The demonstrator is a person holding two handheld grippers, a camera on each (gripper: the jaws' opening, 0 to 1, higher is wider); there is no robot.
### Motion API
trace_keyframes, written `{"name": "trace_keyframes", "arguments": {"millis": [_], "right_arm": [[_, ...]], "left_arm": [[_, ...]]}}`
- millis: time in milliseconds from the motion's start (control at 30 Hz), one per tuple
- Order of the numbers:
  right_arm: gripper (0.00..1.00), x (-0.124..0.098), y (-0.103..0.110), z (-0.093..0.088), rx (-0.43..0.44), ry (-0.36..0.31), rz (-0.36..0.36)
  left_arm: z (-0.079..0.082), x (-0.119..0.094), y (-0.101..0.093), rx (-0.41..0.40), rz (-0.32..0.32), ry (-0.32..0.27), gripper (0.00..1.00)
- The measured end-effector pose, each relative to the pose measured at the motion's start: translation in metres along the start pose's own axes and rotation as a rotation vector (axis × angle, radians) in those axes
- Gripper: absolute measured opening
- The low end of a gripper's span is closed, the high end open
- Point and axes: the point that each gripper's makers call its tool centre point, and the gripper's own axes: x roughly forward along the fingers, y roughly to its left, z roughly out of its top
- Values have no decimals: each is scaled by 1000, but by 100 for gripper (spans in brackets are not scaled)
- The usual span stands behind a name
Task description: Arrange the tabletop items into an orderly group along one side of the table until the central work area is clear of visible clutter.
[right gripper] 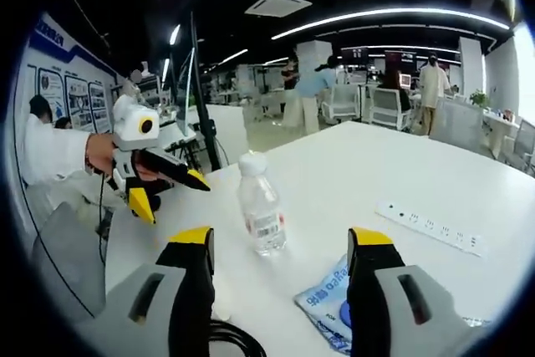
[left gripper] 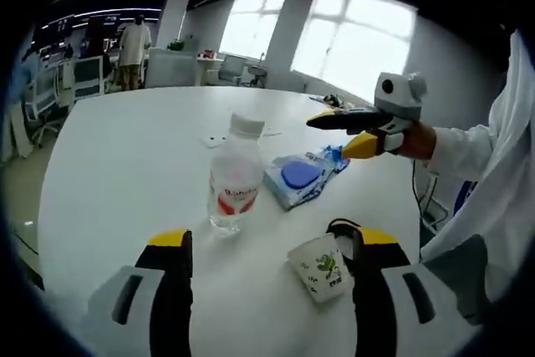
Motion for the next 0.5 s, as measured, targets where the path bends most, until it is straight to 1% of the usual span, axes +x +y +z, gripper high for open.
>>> {"name": "trace_keyframes", "arguments": {"millis": [100,167,233,333,500], "right_arm": [[64,-4,2,-5,3,14,10],[64,-7,4,-10,4,30,23],[64,-9,6,-16,8,42,34],[65,-12,9,-20,25,50,53],[65,-16,17,-28,24,78,84]], "left_arm": [[-4,-6,-3,-15,12,-6,80],[-6,-11,-7,-26,22,-18,80],[-10,-14,-8,-36,31,-17,80],[-18,-20,-14,-50,38,-15,80],[-29,-27,-22,-83,51,-14,81]]}}
